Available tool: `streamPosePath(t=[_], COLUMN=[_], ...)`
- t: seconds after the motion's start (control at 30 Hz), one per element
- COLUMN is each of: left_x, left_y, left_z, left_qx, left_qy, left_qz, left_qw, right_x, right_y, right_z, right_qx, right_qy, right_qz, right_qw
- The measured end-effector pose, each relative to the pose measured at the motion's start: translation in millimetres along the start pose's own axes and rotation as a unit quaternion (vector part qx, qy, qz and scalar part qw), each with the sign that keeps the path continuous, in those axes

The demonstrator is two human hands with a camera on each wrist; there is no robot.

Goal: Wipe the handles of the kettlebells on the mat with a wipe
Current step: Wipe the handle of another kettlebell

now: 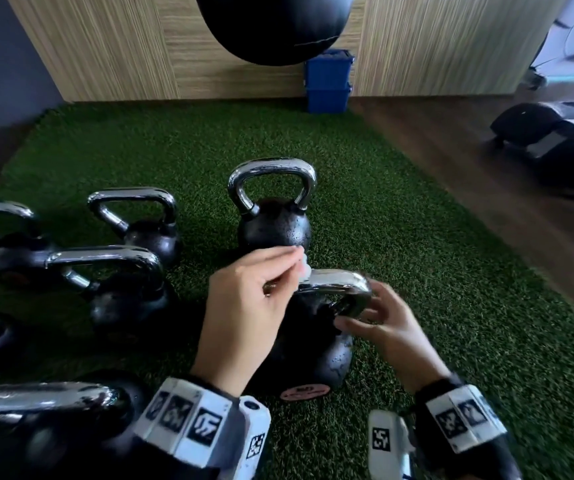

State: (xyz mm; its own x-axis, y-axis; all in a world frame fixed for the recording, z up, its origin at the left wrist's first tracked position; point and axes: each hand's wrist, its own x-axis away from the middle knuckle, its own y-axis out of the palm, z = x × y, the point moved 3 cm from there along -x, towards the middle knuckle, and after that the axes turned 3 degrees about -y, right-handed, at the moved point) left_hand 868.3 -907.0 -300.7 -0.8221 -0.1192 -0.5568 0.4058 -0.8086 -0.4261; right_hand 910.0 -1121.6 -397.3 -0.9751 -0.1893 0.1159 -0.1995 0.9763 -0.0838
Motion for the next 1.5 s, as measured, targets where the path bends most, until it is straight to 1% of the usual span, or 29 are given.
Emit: streamPosePath(t=[0.03, 0.1, 0.17, 0.23, 0.33, 0.47, 0.53, 0.6, 0.67, 0.7, 0.73, 0.77, 0.87, 0.9, 0.93, 1.0, 1.1, 1.17, 1.23, 1.3, 1.33, 1.4, 1.47, 1.5], left_x=[-1.1, -1.6, 1.3, 7.2, 15.7, 18.6, 22.4, 29.6, 35.9, 38.1, 40.1, 41.9, 49.0, 53.5, 59.1, 72.5, 92.1, 98.8, 101.2, 102.5, 102.7, 99.8, 94.6, 91.7], left_y=[7.1, 16.8, 16.9, 6.6, -10.5, -1.6, -1.5, -8.7, -17.6, -20.3, -21.6, -21.7, -18.8, -17.0, -14.4, -6.8, 10.2, 17.6, 17.8, 17.8, 17.4, 15.5, 15.2, 15.3], left_z=[2.8, 5.8, 2.8, -5.8, -18.6, -16.1, -18.2, -29.0, -44.8, -52.9, -60.3, -65.2, -72.0, -76.3, -82.0, -96.0, -114.3, -121.2, -122.8, -121.8, -119.6, -116.2, -115.1, -114.7], left_qx=[-0.043, -0.105, -0.128, -0.126, -0.112, -0.117, -0.1, -0.053, 0.018, 0.054, 0.079, 0.091, 0.096, 0.119, 0.151, 0.209, 0.251, 0.261, 0.265, 0.261, 0.252, 0.222, 0.159, 0.132], left_qy=[0.019, 0.051, 0.073, 0.077, 0.055, 0.07, 0.062, 0.02, -0.065, -0.111, -0.142, -0.153, -0.141, -0.159, -0.192, -0.27, -0.363, -0.387, -0.379, -0.358, -0.356, -0.336, -0.29, -0.279], left_qz=[-0.01, -0.028, -0.028, 0.002, 0.056, 0.06, 0.074, 0.103, 0.133, 0.144, 0.149, 0.15, 0.162, 0.174, 0.188, 0.205, 0.187, 0.167, 0.144, 0.102, 0.093, 0.115, 0.135, 0.136], left_qw=[0.999, 0.993, 0.989, 0.989, 0.991, 0.989, 0.99, 0.993, 0.989, 0.982, 0.975, 0.973, 0.972, 0.964, 0.952, 0.917, 0.878, 0.868, 0.875, 0.891, 0.895, 0.908, 0.934, 0.941], right_x=[-5.9, -13.0, -14.1, -13.4, -12.5, -13.6, -13.3, -12.6, -12.5, -12.7, -12.7, -12.6, -12.1, -12.1, -12.5, -12.8, -13.4, -13.6, -13.5, -13.5, -13.5, -13.9, -14.1, -12.5], right_y=[7.9, 17.5, 19.9, 19.4, 20.3, 21.4, 21.7, 22.1, 22.4, 22.3, 22.0, 22.1, 22.8, 23.1, 23.4, 23.9, 23.3, 22.3, 20.7, 18.8, 18.5, 17.4, 17.0, 16.3], right_z=[9.2, 23.0, 32.9, 40.5, 44.7, 49.1, 49.4, 49.6, 50.2, 50.7, 51.3, 51.5, 50.6, 50.3, 50.1, 49.7, 50.8, 50.9, 47.5, 42.5, 39.5, 35.5, 30.7, 28.1], right_qx=[-0.025, 0.017, 0.058, 0.052, 0.049, 0.039, 0.03, 0.027, 0.019, 0.017, 0.014, 0.009, 0.0, 0.0, -0.003, -0.013, -0.015, -0.027, -0.025, -0.006, 0.0, 0.014, 0.037, 0.041], right_qy=[0.003, -0.021, -0.041, -0.049, -0.059, -0.058, -0.055, -0.052, -0.051, -0.05, -0.051, -0.051, -0.054, -0.057, -0.059, -0.062, -0.066, -0.062, -0.059, -0.056, -0.055, -0.05, -0.049, -0.049], right_qz=[-0.014, -0.004, 0.02, 0.028, 0.033, 0.04, 0.04, 0.036, 0.032, 0.032, 0.031, 0.029, 0.026, 0.028, 0.031, 0.033, 0.029, 0.023, 0.017, 0.007, 0.004, 0.012, 0.025, 0.029], right_qw=[1.0, 1.0, 0.997, 0.997, 0.996, 0.997, 0.997, 0.998, 0.998, 0.998, 0.998, 0.998, 0.998, 0.998, 0.998, 0.997, 0.997, 0.997, 0.998, 0.998, 0.998, 0.999, 0.998, 0.998])
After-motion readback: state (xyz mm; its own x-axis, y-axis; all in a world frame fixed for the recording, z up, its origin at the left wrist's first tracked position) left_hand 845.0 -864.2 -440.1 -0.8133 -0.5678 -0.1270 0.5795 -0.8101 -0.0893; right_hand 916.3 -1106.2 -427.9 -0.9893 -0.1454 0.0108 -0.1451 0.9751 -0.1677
